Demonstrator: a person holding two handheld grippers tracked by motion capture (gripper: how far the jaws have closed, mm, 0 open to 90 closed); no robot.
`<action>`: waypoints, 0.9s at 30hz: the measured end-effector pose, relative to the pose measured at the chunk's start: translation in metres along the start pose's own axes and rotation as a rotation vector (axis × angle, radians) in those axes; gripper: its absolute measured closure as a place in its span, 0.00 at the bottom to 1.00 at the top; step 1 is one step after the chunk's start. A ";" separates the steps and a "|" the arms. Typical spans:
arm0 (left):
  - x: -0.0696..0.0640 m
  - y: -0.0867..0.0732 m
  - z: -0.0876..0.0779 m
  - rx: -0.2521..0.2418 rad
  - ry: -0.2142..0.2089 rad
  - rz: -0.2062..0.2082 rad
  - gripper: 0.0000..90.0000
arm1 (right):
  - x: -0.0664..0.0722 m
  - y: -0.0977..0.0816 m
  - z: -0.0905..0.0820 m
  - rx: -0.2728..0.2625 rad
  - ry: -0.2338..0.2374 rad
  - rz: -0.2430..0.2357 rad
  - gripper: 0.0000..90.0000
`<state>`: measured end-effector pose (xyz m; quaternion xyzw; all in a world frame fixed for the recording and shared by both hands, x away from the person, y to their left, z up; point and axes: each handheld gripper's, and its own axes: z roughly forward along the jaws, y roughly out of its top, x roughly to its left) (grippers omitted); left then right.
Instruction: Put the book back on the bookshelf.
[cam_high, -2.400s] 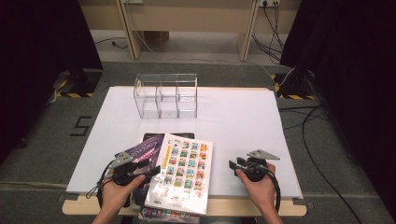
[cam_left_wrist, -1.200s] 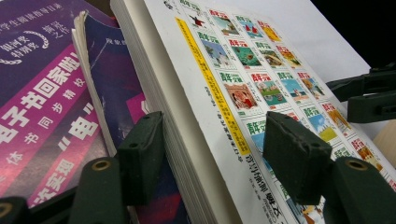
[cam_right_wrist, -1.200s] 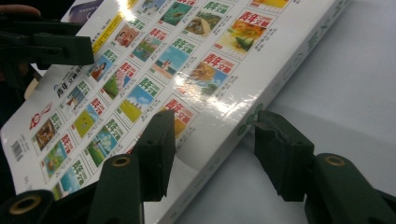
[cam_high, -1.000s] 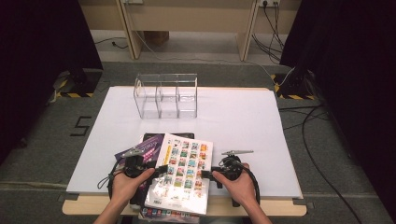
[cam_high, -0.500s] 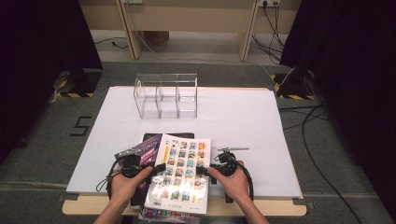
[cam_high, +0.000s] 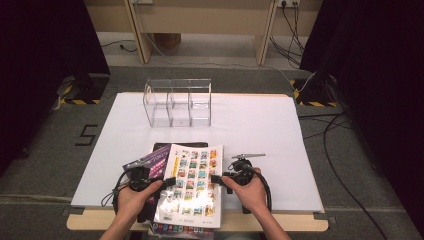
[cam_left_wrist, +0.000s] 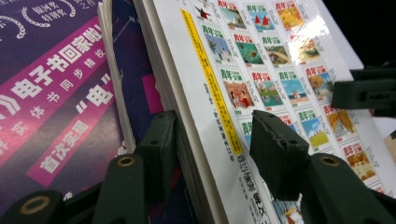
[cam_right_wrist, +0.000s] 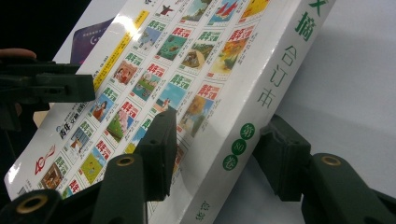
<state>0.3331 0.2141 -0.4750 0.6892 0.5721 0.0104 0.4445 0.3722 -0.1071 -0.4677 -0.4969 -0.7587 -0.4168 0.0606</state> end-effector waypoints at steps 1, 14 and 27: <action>0.000 0.000 0.000 0.001 0.000 -0.003 0.57 | 0.000 0.000 0.000 0.001 0.000 0.000 0.57; 0.003 0.015 0.002 -0.031 -0.145 -0.198 0.50 | -0.003 0.009 0.000 -0.044 -0.033 -0.006 0.60; 0.007 0.019 0.011 0.083 -0.099 -0.160 0.52 | -0.005 0.008 0.000 -0.043 -0.028 -0.007 0.59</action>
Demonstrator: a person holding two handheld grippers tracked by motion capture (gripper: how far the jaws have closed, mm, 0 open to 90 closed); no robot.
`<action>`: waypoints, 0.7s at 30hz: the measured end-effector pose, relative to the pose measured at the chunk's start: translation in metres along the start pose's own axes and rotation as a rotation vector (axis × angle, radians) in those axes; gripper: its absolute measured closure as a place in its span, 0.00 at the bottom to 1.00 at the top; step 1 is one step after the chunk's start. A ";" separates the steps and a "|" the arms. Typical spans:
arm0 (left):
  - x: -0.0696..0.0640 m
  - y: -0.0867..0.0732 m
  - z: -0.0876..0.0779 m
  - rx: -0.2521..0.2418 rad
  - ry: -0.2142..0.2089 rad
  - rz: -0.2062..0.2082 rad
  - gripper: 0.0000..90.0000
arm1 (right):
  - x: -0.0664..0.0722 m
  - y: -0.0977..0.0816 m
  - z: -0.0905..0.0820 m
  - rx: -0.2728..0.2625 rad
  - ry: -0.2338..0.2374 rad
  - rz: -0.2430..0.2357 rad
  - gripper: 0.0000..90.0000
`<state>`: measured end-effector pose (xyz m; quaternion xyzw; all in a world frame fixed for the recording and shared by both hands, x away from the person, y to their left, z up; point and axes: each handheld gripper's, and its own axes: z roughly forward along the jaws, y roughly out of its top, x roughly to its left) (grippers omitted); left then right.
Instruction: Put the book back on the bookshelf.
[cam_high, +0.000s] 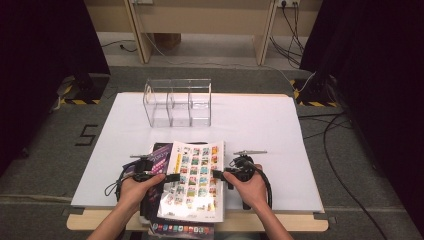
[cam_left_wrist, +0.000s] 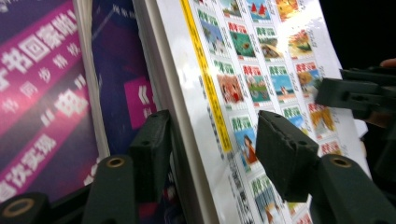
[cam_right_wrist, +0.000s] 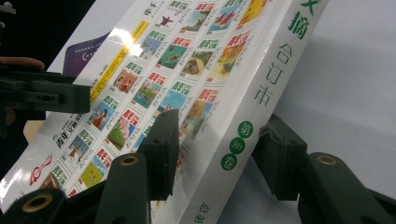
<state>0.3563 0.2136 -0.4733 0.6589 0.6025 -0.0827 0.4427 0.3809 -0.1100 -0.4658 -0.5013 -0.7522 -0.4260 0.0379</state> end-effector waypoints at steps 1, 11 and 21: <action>0.001 -0.001 0.000 -0.012 -0.016 -0.035 0.53 | 0.000 0.000 0.001 0.002 0.002 0.004 0.58; 0.001 0.005 0.004 -0.075 -0.083 -0.118 0.56 | 0.001 -0.004 0.007 0.011 0.038 0.033 0.58; 0.000 0.002 0.008 -0.037 -0.031 -0.037 0.74 | 0.003 0.005 0.006 0.015 0.037 0.000 0.63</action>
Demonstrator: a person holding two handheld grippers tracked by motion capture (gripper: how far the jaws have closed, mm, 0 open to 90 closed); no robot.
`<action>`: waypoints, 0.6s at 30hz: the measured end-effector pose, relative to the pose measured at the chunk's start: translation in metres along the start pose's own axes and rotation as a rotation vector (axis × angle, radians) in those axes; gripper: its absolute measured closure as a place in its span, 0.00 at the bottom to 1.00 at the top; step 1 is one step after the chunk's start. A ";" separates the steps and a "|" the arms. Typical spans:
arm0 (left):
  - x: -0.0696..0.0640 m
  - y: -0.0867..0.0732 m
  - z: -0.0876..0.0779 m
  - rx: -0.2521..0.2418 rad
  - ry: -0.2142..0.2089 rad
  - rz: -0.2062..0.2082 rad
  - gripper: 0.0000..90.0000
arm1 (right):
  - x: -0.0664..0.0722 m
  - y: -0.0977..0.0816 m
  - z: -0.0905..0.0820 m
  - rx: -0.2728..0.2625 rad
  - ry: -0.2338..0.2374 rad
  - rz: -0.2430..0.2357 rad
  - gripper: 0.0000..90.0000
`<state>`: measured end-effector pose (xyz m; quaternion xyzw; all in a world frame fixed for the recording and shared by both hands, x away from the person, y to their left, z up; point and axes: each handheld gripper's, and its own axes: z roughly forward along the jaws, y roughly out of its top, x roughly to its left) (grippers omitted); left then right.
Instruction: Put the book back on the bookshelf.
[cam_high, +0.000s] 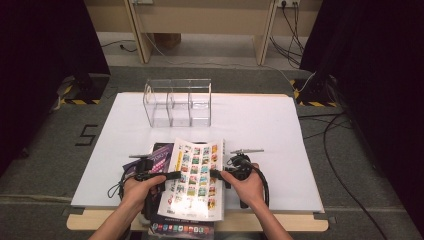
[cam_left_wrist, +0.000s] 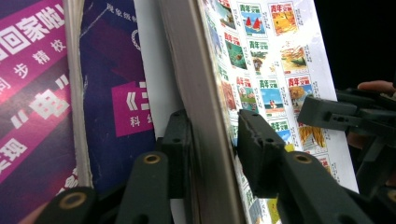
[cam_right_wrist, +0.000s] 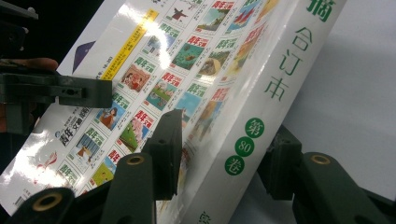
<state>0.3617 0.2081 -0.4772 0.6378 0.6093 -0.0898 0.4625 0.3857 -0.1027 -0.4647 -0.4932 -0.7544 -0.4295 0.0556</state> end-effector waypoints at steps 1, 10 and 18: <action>-0.001 0.000 0.000 0.001 0.006 0.004 0.74 | -0.001 0.001 0.000 0.004 0.003 0.001 0.63; -0.001 0.003 0.002 0.006 0.026 0.023 0.74 | -0.014 0.019 0.007 0.018 -0.005 0.043 0.62; 0.001 0.003 0.002 0.013 0.021 0.023 0.73 | -0.029 0.037 0.013 0.008 -0.018 0.082 0.62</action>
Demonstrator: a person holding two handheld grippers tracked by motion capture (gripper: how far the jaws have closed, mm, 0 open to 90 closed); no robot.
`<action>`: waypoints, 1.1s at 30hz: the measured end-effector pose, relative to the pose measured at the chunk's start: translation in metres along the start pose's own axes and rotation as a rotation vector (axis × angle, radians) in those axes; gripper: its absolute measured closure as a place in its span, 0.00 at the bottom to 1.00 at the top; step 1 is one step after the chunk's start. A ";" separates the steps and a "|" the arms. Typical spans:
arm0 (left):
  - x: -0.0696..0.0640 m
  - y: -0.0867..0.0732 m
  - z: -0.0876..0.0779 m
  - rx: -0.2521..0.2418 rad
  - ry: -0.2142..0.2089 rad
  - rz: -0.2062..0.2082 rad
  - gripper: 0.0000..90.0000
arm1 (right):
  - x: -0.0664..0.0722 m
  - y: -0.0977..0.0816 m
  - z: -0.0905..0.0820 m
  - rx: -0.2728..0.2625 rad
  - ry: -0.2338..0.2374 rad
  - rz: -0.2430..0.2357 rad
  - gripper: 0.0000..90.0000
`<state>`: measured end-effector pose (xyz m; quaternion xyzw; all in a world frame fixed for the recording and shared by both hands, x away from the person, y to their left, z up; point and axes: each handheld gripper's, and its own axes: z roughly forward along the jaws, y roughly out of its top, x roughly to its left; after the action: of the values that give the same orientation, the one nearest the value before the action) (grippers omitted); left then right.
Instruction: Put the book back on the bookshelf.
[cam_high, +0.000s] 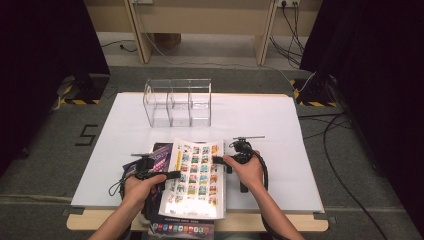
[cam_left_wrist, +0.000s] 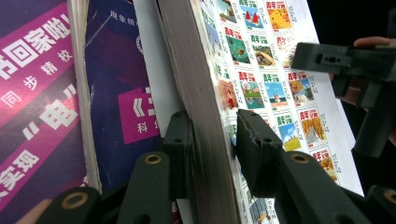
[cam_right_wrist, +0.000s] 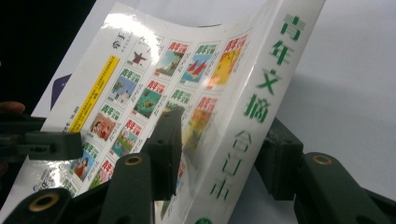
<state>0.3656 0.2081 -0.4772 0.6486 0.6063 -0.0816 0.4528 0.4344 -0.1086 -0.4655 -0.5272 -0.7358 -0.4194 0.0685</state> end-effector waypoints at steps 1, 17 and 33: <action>0.000 0.000 0.000 0.001 0.000 0.000 0.73 | -0.002 0.002 0.001 0.005 -0.001 -0.004 0.62; 0.001 0.002 -0.001 0.010 0.004 -0.004 0.72 | -0.017 0.021 0.016 0.038 0.041 0.089 0.65; -0.001 0.004 -0.001 0.020 0.023 0.019 0.71 | -0.022 0.035 0.020 0.106 0.091 0.131 0.75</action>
<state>0.3682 0.2086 -0.4743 0.6597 0.6044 -0.0759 0.4403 0.4798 -0.1078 -0.4710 -0.5502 -0.7171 -0.3980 0.1568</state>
